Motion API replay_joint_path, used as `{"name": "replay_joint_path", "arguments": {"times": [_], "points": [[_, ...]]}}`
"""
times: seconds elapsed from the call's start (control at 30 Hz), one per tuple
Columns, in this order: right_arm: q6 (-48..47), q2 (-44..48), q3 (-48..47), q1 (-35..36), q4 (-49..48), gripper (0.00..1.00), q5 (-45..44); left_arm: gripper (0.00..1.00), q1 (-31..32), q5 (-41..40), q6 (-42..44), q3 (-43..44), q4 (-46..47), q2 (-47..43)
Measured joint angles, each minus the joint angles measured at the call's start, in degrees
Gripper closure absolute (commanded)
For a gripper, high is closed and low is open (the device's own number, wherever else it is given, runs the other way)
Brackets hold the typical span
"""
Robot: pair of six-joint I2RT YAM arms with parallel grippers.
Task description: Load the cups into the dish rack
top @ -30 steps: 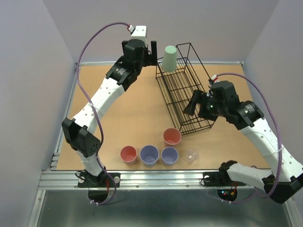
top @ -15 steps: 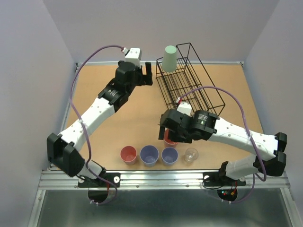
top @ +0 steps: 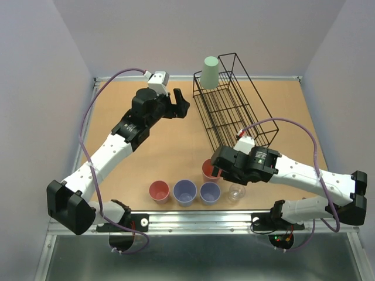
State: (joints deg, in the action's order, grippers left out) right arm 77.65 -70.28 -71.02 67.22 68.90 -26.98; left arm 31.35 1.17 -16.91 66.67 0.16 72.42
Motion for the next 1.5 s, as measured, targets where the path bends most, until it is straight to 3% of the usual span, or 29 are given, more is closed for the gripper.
{"name": "replay_joint_path", "arguments": {"times": [0.2,0.4,0.67,0.93,1.13,1.37,1.5], "points": [[1.38,3.8,6.38,-0.15,-0.39,0.33,-2.95,0.12,0.02,4.17,-3.72,0.0,-4.04,-0.15],[0.42,9.22,9.18,-1.22,-3.04,0.33,-4.57,0.12,0.35,5.38,-7.02,-0.61,-6.75,-4.24],[-3.82,5.16,12.0,-2.71,-9.66,0.36,-4.44,0.15,3.15,2.93,-9.25,-0.61,-11.3,-9.92],[-9.88,2.29,12.9,-9.92,-17.27,0.44,-3.17,0.16,4.33,1.03,-10.43,-0.7,-15.63,-13.57],[-11.93,-0.68,13.31,-10.25,-20.92,0.48,-0.13,0.16,4.57,0.04,-10.54,-0.7,-17.2,-16.48],[-12.07,-0.59,16.72,-10.25,-22.53,0.64,2.62,0.16,4.57,-0.17,-10.49,-1.29,-17.86,-16.79],[-12.15,-0.57,17.55,-10.25,-23.19,0.86,3.87,0.16,4.57,-0.17,-10.43,-1.73,-18.05,-16.59]]}}
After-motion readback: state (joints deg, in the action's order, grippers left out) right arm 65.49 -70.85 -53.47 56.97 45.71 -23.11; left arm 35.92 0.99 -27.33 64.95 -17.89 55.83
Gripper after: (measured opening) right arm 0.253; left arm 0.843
